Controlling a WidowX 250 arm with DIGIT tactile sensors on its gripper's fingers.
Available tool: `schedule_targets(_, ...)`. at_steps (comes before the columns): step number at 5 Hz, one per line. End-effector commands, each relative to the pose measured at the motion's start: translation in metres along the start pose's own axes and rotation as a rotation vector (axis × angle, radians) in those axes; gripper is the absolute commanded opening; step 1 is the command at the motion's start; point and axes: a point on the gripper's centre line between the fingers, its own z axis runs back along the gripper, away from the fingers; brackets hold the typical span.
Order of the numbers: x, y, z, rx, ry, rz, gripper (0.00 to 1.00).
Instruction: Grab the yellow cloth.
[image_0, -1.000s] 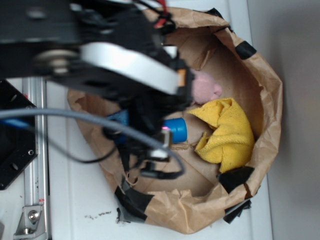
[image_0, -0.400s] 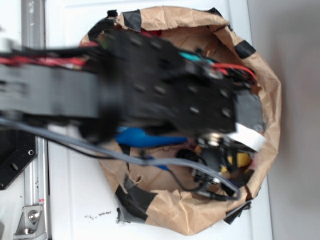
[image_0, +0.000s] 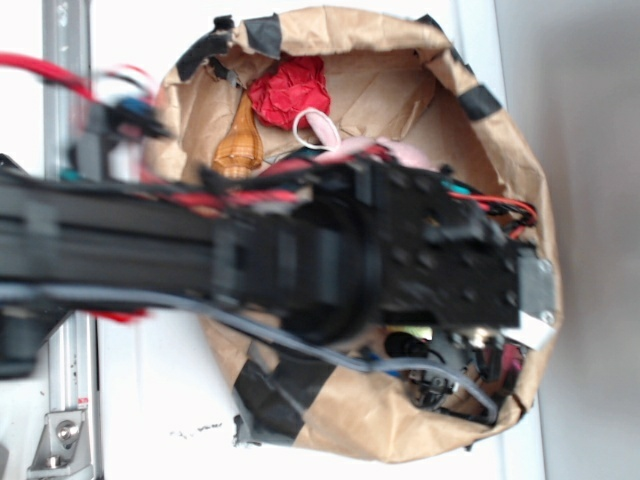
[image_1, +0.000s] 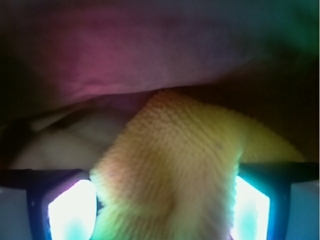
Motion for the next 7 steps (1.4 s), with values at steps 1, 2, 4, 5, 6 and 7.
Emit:
schedule_targets(1, 0.007, 0.040, 0.011, 0.118, -0.015, 0.044, 0.00)
schedule_targets(2, 0.002, 0.056, 0.024, 0.159, -0.014, 0.059, 0.00)
schedule_targets(4, -0.027, 0.059, 0.087, 0.147, 0.125, 0.079, 0.00)
schedule_targets(5, -0.039, 0.043, 0.125, 0.125, 0.072, 0.243, 0.00)
schedule_targets(6, -0.047, 0.026, 0.159, 0.246, 0.155, 0.417, 0.00)
schedule_targets(7, -0.063, 0.027, 0.163, 0.169, 0.082, 0.468, 0.00)
